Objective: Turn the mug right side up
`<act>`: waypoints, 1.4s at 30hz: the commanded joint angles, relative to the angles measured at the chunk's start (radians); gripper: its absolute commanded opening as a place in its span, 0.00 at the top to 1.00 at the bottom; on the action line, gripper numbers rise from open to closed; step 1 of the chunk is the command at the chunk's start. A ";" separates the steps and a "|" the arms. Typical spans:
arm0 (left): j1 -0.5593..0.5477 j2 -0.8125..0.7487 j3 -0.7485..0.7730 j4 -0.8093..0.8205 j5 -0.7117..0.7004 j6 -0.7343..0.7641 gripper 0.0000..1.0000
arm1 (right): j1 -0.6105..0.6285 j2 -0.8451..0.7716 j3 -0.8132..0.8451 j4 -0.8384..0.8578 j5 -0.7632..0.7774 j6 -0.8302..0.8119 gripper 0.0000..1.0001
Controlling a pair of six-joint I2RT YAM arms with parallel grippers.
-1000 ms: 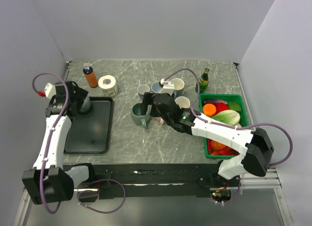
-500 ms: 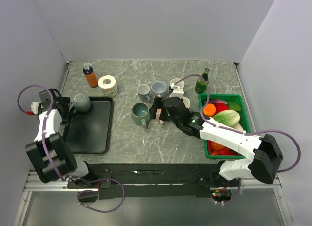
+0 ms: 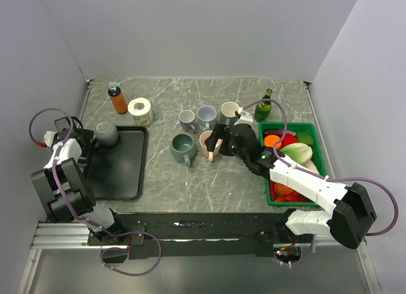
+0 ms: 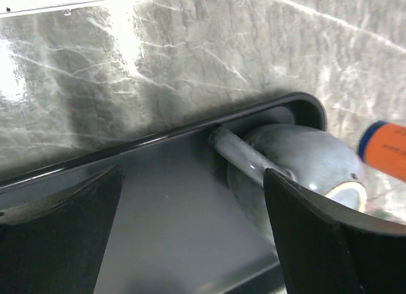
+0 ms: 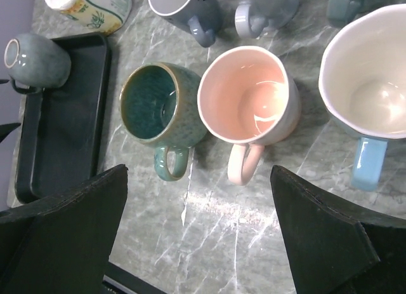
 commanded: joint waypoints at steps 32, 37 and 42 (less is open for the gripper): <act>-0.256 0.031 0.138 0.030 0.001 0.614 0.26 | -0.017 0.063 0.000 0.063 -0.181 0.005 0.01; -0.287 0.030 0.225 -0.125 0.050 0.842 0.17 | -0.019 0.016 -0.050 0.086 -0.155 0.004 0.01; -0.288 -0.071 0.152 -0.088 0.110 0.994 0.13 | -0.025 -0.016 -0.084 0.101 -0.160 0.001 0.01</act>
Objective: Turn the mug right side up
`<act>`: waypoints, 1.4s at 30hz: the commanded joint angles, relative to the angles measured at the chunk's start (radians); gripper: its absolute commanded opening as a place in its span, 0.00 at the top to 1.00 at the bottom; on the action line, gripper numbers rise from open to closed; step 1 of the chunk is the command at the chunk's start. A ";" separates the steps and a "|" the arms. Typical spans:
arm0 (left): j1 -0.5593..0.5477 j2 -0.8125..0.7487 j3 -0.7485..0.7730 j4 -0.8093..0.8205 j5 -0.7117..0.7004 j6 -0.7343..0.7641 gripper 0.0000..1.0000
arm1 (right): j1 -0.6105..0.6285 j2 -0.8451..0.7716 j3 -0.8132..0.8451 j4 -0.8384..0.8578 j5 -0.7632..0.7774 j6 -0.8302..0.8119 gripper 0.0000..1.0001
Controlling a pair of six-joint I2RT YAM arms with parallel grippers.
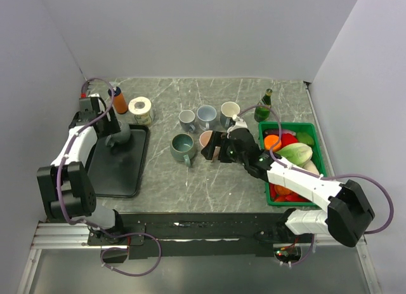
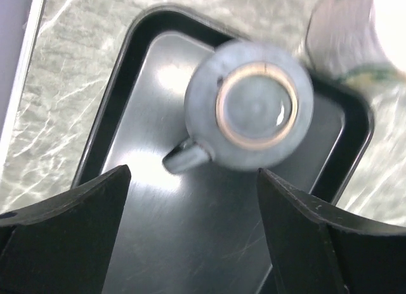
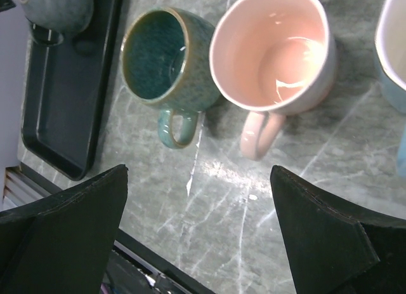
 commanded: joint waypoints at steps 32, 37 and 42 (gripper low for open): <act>-0.004 0.086 -0.039 0.048 0.163 0.150 0.51 | -0.012 -0.030 -0.034 0.084 -0.042 0.012 0.01; -0.004 0.073 -0.057 0.052 0.169 0.159 0.73 | -0.012 -0.027 -0.033 0.084 -0.042 0.011 0.02; -0.008 0.073 -0.065 0.057 0.164 0.164 0.50 | -0.014 -0.024 -0.033 0.084 -0.042 0.015 0.02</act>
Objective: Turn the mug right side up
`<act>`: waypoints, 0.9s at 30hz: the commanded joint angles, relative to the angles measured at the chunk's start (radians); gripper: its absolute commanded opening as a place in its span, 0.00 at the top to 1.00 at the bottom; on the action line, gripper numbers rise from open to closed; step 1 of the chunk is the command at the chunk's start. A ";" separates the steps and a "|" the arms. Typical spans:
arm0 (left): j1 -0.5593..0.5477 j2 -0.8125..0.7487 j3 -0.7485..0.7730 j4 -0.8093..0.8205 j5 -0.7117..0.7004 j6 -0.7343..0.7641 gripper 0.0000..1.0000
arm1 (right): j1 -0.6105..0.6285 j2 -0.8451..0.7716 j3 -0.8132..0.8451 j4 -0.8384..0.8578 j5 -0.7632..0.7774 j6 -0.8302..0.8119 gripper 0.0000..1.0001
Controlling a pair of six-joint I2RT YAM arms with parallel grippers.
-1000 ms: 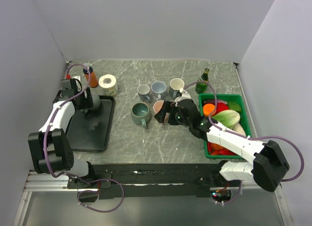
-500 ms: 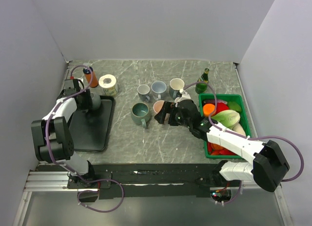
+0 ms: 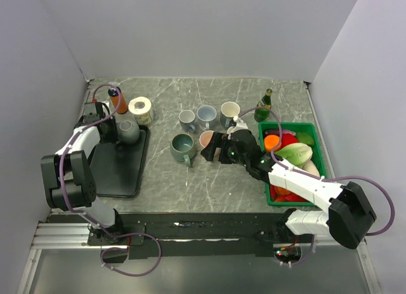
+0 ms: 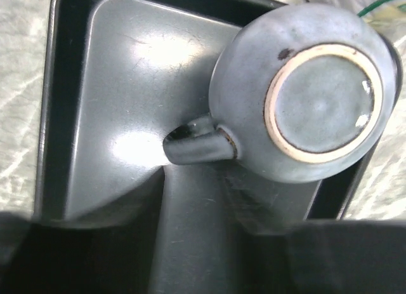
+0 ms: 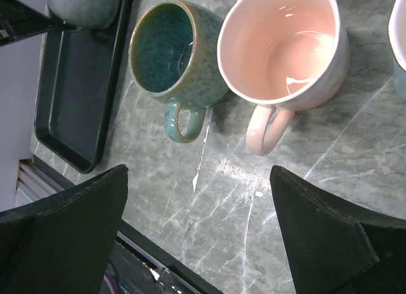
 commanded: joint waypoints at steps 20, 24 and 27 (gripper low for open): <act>-0.020 -0.151 -0.147 0.279 0.182 0.224 0.18 | -0.004 0.018 0.012 0.060 -0.031 0.004 0.02; -0.021 -0.060 -0.082 0.249 0.230 0.218 0.21 | -0.006 0.015 0.011 0.057 -0.026 0.007 0.02; -0.020 -0.020 -0.068 0.247 0.239 0.218 0.23 | -0.004 0.004 0.002 0.055 -0.023 0.010 0.02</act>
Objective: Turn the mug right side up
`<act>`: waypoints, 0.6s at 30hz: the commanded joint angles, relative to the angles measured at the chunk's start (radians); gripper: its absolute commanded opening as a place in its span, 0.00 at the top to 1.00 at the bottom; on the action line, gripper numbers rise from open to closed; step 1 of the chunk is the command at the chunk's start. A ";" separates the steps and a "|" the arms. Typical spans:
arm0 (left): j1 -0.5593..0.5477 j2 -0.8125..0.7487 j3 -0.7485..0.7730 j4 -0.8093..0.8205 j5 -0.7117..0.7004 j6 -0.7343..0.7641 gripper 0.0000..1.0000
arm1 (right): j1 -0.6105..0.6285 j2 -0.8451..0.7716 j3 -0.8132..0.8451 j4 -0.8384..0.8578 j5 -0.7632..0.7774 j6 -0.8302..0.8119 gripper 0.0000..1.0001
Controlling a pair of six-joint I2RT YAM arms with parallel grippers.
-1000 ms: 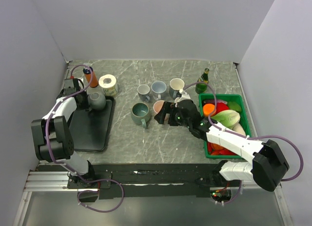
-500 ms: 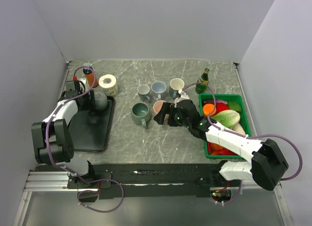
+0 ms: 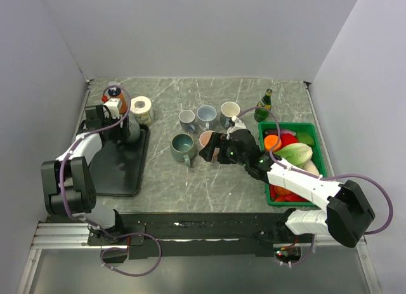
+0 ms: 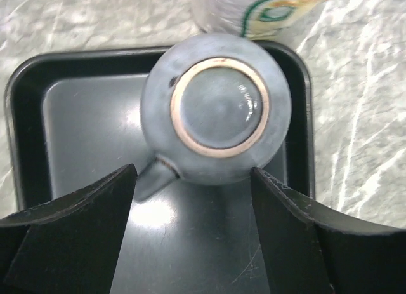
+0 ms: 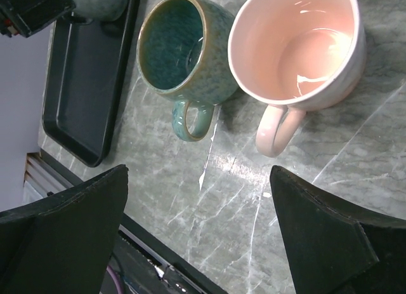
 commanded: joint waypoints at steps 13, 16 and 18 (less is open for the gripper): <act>-0.018 0.022 0.007 0.014 0.036 0.015 0.46 | -0.004 -0.029 -0.002 0.046 -0.011 0.007 0.02; -0.050 0.022 0.009 -0.021 -0.051 0.006 0.42 | -0.006 -0.029 -0.005 0.051 -0.016 0.007 0.02; -0.068 0.014 0.009 -0.038 -0.061 -0.010 0.42 | -0.007 -0.029 -0.012 0.061 -0.016 0.010 0.02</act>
